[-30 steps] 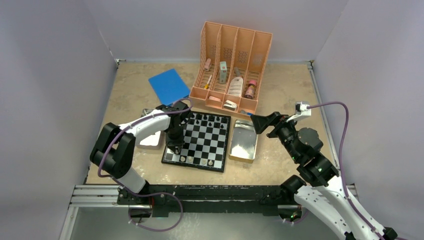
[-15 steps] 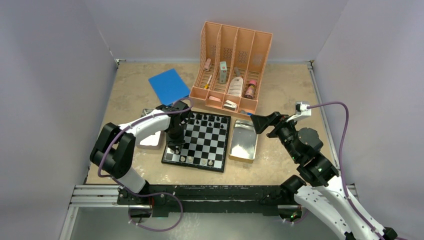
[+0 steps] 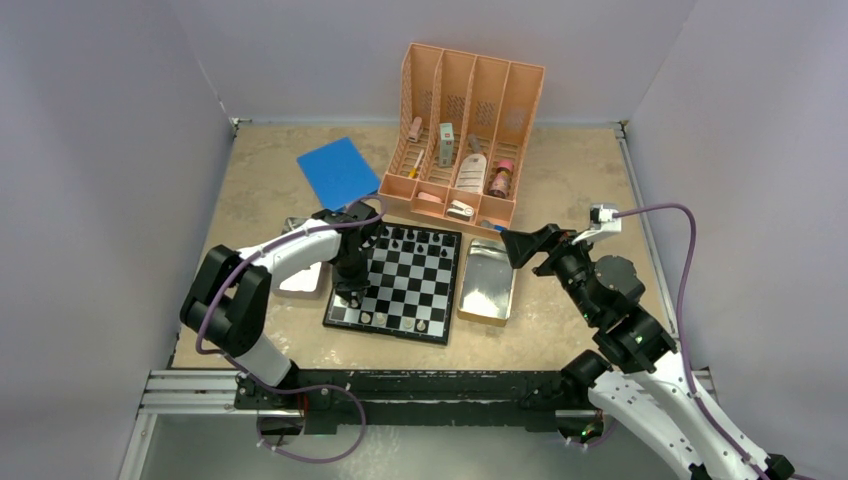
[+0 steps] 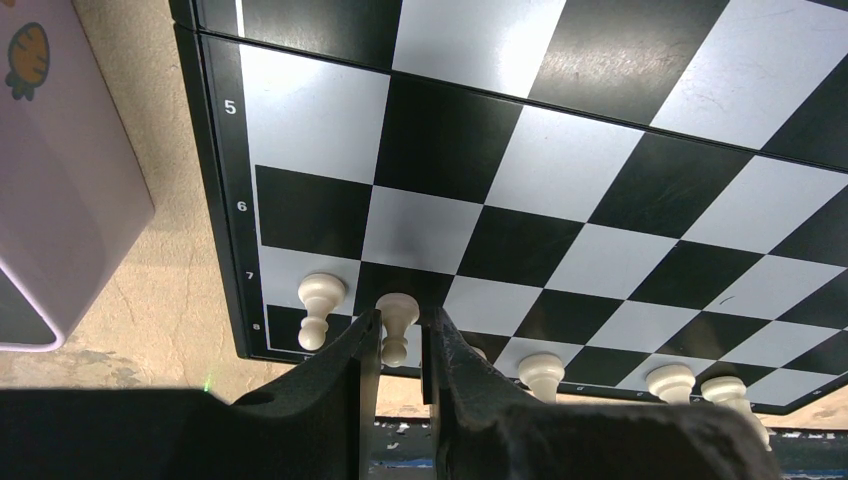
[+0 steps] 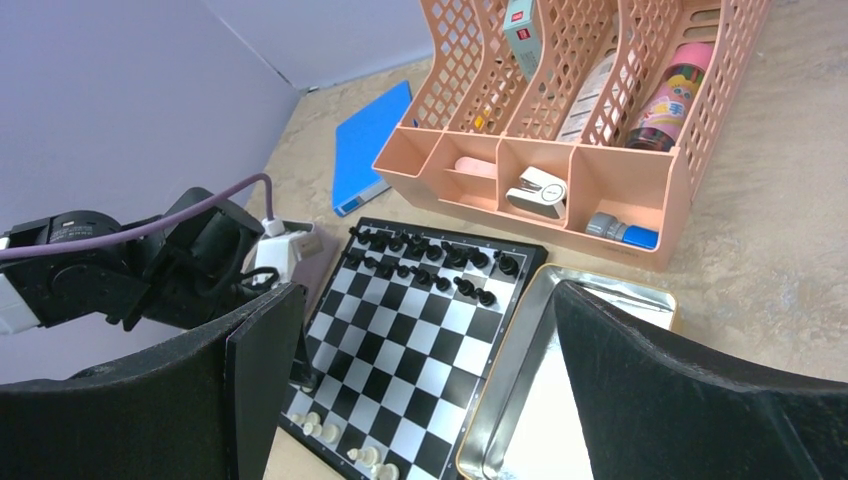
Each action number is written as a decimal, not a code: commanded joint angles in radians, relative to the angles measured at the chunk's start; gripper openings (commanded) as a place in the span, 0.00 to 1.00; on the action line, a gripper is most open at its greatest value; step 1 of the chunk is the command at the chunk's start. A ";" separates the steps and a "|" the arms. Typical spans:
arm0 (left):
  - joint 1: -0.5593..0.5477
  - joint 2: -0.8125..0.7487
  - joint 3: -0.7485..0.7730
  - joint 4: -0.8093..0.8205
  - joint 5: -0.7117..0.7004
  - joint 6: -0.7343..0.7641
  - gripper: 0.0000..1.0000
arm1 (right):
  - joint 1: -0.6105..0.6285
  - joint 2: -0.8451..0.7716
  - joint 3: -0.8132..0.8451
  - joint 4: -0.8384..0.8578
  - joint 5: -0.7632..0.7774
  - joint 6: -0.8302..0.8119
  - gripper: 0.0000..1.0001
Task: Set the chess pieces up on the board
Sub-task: Place the chess piece on the chessboard, then pick up the chess piece from the storage box.
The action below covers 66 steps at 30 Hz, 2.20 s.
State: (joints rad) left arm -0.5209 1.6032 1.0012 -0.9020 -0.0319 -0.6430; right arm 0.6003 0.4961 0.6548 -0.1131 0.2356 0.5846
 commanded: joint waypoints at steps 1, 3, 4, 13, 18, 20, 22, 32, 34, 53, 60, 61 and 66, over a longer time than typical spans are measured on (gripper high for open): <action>0.005 0.010 0.023 0.021 -0.013 0.010 0.20 | 0.003 -0.002 0.002 0.056 0.001 0.004 0.97; 0.004 0.012 0.026 0.022 -0.012 0.011 0.20 | 0.003 -0.002 0.001 0.056 0.000 0.004 0.97; 0.005 0.012 0.028 0.020 -0.013 0.010 0.20 | 0.003 -0.002 0.002 0.057 0.001 0.004 0.97; 0.004 0.004 0.032 0.013 -0.026 0.009 0.20 | 0.003 -0.002 0.001 0.058 0.001 0.002 0.97; 0.004 0.004 0.041 0.015 -0.024 0.014 0.20 | 0.003 -0.002 0.000 0.060 0.001 0.001 0.97; 0.004 0.001 0.048 0.011 -0.024 0.018 0.22 | 0.003 -0.001 0.000 0.060 0.001 0.002 0.97; 0.003 -0.008 0.061 0.004 -0.029 0.020 0.24 | 0.003 -0.001 0.002 0.059 0.001 0.000 0.97; 0.024 -0.031 0.168 -0.032 -0.091 0.048 0.28 | 0.003 0.005 0.009 0.053 -0.001 -0.003 0.97; 0.048 -0.032 0.188 -0.032 -0.090 0.061 0.28 | 0.003 0.004 0.009 0.052 -0.001 -0.003 0.97; 0.397 0.018 0.322 0.074 -0.096 0.128 0.24 | 0.003 0.002 0.012 0.062 -0.032 -0.019 0.97; 0.435 0.122 0.390 0.089 -0.096 0.158 0.21 | 0.003 -0.018 0.009 0.063 -0.055 -0.016 0.98; 0.439 0.133 0.397 0.090 -0.099 0.160 0.20 | 0.003 -0.019 0.009 0.063 -0.058 -0.016 0.98; 0.484 0.187 0.407 0.110 -0.061 0.164 0.18 | 0.003 -0.028 0.004 0.063 -0.063 -0.015 0.97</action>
State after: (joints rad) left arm -0.0761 1.7649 1.3674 -0.8185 -0.1200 -0.5011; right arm 0.6003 0.4820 0.6502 -0.1059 0.1879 0.5819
